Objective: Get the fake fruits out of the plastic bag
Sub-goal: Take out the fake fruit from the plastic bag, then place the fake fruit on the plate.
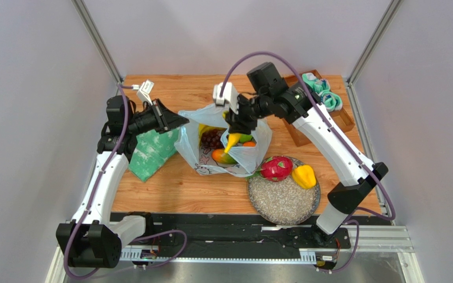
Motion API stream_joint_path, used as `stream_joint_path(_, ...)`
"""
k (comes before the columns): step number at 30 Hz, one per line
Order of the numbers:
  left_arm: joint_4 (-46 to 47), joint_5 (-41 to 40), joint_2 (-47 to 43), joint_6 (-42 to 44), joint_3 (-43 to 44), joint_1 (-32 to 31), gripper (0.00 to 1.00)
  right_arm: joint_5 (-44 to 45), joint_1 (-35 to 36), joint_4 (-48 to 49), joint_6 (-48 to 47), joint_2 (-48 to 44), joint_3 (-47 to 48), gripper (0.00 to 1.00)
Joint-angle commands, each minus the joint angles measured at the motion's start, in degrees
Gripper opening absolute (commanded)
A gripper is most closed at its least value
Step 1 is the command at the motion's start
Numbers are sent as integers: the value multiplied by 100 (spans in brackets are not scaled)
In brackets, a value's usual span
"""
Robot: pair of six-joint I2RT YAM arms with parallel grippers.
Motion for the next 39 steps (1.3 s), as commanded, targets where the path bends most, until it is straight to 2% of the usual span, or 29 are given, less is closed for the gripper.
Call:
stream_joint_path(1, 309, -11, -69, -108, 40, 38, 0, 357, 42, -2414, -2169, -621, -1327, 13)
stream_joint_path(2, 309, -20, -78, -82, 40, 38, 0, 515, 78, -2414, -2458, -753, -2088, 13)
stream_joint_path(4, 283, -47, -87, -73, 22, 38, 0, 875, 183, -2379, -2592, -955, -2681, 13)
stream_joint_path(8, 186, -47, -78, -38, 31, 38, 0, 921, 315, -2388, -2515, -939, -3718, 16)
stream_joint_path(13, 89, -73, -131, 50, 5, 38, 0, 1166, 517, -2169, -2014, -596, -4441, 16)
stream_joint_path(17, 54, -91, -175, 77, -74, 38, 0, 1482, 552, -1958, -1688, -333, -4591, 13)
stream_joint_path(22, 124, -108, -166, 50, -127, 38, 0, 1633, 728, -2054, -1319, -130, -4775, 18)
stream_joint_path(25, 133, -99, -140, 59, -118, 38, 0, 1685, 851, -1976, -1196, -42, -4934, 30)
stream_joint_path(26, 133, -99, -140, 59, -110, 38, 0, 1703, 869, -1879, -1047, -33, -4960, 58)
stream_joint_path(29, 124, -82, -131, 50, -101, 38, 0, 1738, 886, -1773, -853, -24, -4786, 98)
stream_joint_path(32, 116, -90, -140, 68, -109, 38, 0, 1765, 878, -1807, -817, -208, -4470, 100)
stream_joint_path(35, 116, -91, -166, 68, -162, 38, 0, 1449, 878, -2227, -756, -271, -3347, 100)
stream_joint_path(36, 124, -91, -175, 59, -180, 38, 0, 1196, 869, -2369, -721, -227, -2465, 100)
stream_joint_path(38, 124, -99, -184, 33, -241, 38, 0, 948, 869, -2711, -633, 53, -1581, 100)
stream_joint_path(39, 124, -91, -192, 42, -259, 38, 0, 747, 869, -2765, -407, 194, -724, 100)
